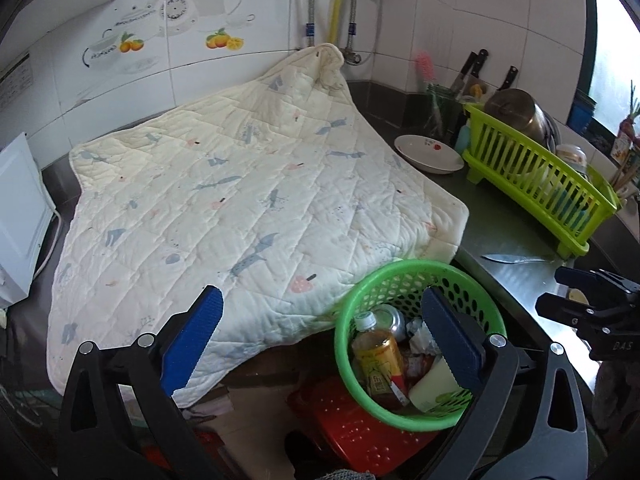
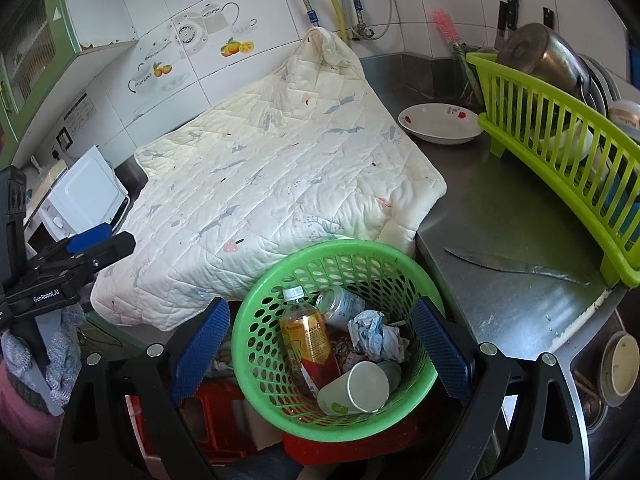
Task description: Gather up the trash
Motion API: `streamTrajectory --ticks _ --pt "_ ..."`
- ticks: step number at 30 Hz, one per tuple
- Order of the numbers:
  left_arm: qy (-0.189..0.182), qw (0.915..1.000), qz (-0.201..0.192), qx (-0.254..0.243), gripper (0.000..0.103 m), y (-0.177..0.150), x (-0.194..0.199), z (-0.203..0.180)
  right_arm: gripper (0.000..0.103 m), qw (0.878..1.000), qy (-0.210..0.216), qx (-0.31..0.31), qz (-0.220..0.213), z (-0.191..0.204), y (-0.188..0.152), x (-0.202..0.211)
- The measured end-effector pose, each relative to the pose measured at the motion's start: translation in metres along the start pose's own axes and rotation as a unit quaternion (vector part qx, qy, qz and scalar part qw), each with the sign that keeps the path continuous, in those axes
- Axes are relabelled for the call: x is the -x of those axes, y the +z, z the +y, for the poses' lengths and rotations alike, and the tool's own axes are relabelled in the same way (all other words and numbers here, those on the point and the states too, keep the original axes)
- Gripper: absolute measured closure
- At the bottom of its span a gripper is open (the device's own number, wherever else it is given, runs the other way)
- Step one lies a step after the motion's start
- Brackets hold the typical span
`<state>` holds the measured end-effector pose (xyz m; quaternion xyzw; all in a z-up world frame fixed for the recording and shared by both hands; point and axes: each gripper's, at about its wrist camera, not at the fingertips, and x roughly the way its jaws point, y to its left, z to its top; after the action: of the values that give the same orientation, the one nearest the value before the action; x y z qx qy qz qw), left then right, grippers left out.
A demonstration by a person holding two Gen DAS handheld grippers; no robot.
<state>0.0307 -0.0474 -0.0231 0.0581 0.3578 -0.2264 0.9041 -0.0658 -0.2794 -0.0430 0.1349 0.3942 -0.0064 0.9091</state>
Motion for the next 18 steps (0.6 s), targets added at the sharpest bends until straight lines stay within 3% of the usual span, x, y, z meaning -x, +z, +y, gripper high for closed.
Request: streamTrajectory --ticks 11,18 --pt "0.055 0.9974 -0.011 0.046 0.005 -0.003 0.018 0.031 0.011 0.998 -0.028 0.055 -0.008 0.034 0.02 -0.009" --pt "0.081 0.995 -0.012 0.058 0.005 -0.006 0.023 0.04 0.011 0.998 -0.031 0.057 -0.002 0.042 0.027 -0.016"
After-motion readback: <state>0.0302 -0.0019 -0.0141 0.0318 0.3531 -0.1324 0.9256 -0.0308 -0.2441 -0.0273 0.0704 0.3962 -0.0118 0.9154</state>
